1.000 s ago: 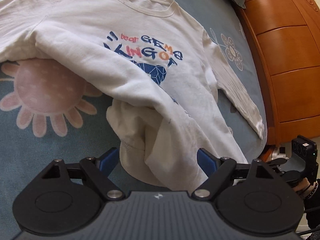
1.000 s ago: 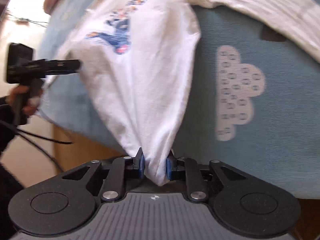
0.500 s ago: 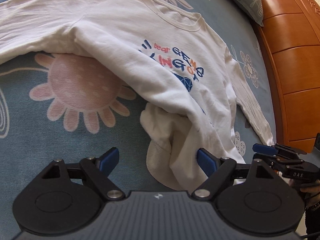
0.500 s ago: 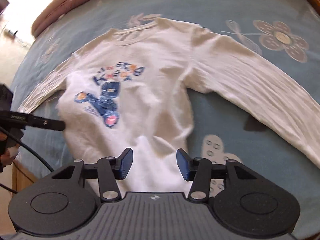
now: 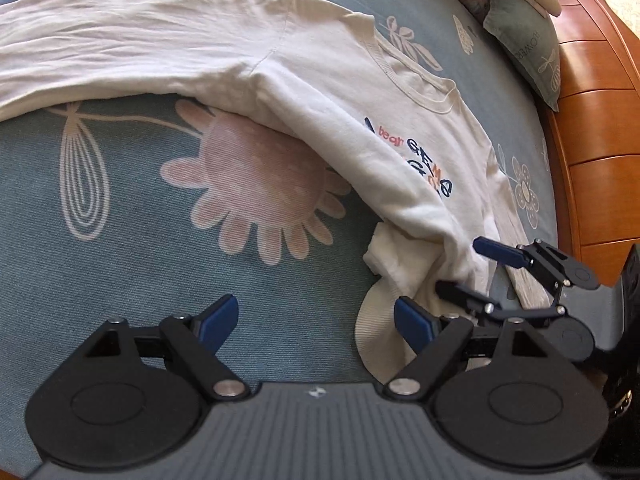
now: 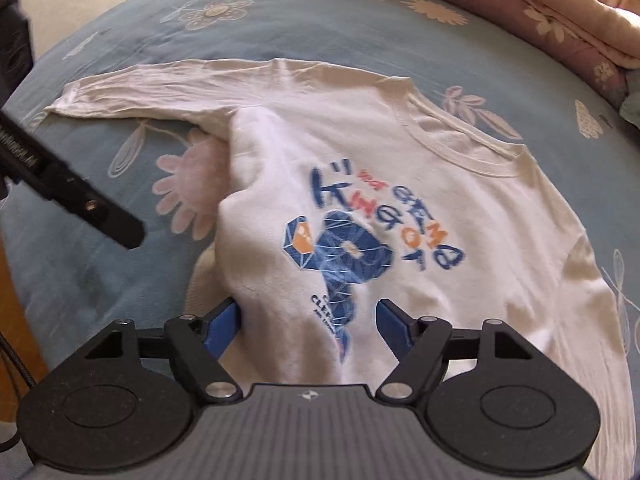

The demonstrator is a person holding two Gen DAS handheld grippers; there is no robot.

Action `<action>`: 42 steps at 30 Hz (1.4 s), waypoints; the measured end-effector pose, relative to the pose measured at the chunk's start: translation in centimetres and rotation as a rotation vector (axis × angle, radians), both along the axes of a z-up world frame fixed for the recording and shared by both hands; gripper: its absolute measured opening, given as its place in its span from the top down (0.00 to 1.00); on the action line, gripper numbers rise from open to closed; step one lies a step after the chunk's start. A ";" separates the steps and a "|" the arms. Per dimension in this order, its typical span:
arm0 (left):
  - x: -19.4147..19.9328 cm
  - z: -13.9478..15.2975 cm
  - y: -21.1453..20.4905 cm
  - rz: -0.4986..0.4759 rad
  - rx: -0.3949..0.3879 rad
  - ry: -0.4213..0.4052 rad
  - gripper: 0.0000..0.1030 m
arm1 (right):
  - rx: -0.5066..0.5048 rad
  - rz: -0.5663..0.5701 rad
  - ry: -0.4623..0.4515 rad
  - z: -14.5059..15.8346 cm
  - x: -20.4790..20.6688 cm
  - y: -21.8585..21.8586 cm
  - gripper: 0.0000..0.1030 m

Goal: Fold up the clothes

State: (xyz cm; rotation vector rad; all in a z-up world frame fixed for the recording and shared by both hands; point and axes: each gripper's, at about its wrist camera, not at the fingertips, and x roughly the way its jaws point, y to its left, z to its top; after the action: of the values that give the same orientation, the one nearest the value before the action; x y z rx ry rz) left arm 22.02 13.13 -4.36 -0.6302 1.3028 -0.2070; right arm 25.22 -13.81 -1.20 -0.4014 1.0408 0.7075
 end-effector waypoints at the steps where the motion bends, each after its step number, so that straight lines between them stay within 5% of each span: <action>1: 0.1 -0.1 -0.2 -0.003 -0.009 -0.003 0.18 | -0.011 -0.036 -0.003 -0.1 1.0 -0.9 0.22; 7: 1.6 -0.6 -2.3 -0.064 -0.050 -0.039 0.18 | -0.033 -0.230 0.042 -2.1 6.4 -5.6 0.16; 12: 3.9 -0.7 -4.3 -0.161 -0.075 -0.115 0.21 | -0.039 -0.247 0.055 -3.9 6.3 -5.9 0.12; 19: 7.4 -2.1 -7.3 -0.309 -0.166 -0.193 0.55 | -0.017 -0.275 0.054 -4.7 6.0 -6.2 0.07; 25: 6.1 -1.4 -8.2 -0.372 -0.406 -0.130 0.55 | -0.003 -0.263 0.059 -4.6 6.0 -6.6 0.07; 30: 6.4 -2.1 -7.1 -0.283 -0.350 -0.110 0.53 | 0.007 -0.268 0.053 -4.7 5.8 -6.7 0.06; 38: 7.3 -4.3 -7.4 -0.169 -0.471 -0.080 0.56 | 0.006 -0.254 0.046 -3.5 5.5 -6.9 0.06; 42: 7.0 -7.1 -7.6 -0.082 -0.450 0.021 0.70 | 0.007 -0.251 0.031 -2.2 4.9 -7.4 0.06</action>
State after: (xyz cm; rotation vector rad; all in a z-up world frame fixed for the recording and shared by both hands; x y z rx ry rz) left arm 29.04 5.52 -11.48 -0.9608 1.3118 -0.5717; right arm 30.08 -21.19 -3.39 -0.2480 1.0952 0.4940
